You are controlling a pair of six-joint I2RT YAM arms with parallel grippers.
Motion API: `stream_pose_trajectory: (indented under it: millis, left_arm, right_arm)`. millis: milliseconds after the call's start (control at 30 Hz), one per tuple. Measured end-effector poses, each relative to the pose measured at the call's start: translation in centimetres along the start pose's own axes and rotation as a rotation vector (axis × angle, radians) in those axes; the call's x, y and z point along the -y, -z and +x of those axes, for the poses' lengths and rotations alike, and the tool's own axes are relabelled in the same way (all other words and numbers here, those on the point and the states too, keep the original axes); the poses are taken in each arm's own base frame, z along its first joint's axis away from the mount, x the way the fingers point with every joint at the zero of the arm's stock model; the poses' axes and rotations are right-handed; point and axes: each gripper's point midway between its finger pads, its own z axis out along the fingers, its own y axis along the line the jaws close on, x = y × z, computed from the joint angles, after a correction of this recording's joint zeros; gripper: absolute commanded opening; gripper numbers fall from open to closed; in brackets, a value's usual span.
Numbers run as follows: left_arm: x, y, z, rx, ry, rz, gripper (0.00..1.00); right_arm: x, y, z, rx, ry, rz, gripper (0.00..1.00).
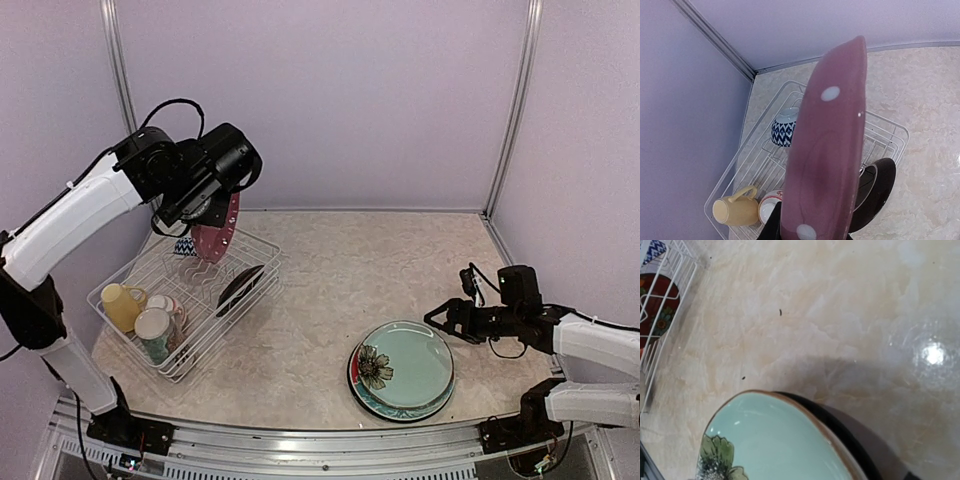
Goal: Unload the mixed dishes from the dish rack
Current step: Grab the plate from the dish rack, then pass from the left arm to the right
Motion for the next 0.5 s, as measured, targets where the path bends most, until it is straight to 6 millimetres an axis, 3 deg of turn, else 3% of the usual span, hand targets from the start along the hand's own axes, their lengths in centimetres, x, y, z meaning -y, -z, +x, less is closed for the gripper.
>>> stream_pose_trajectory:
  millis: [100, 300, 400, 500]
  left_arm:
    - [-2.3, 1.4, -0.2, 0.021, 0.032, 0.044, 0.00]
    - [-6.8, 2.9, 1.5, 0.013, 0.235, 0.298, 0.00]
    - [-7.5, 3.0, 2.5, 0.003, 0.354, 0.437, 0.00]
    - [-6.4, 3.3, 2.8, -0.023, 0.420, 0.583, 0.00]
  right_arm:
    - [0.0, -0.1, 0.0, -0.003, -0.002, 0.002, 0.88]
    - [-0.1, -0.2, -0.4, -0.002, 0.000, 0.001, 0.88]
    - [-0.4, -0.1, -0.8, 0.004, 0.005, -0.002, 0.88]
    - [-0.6, -0.1, -1.1, 0.011, 0.011, -0.005, 0.88]
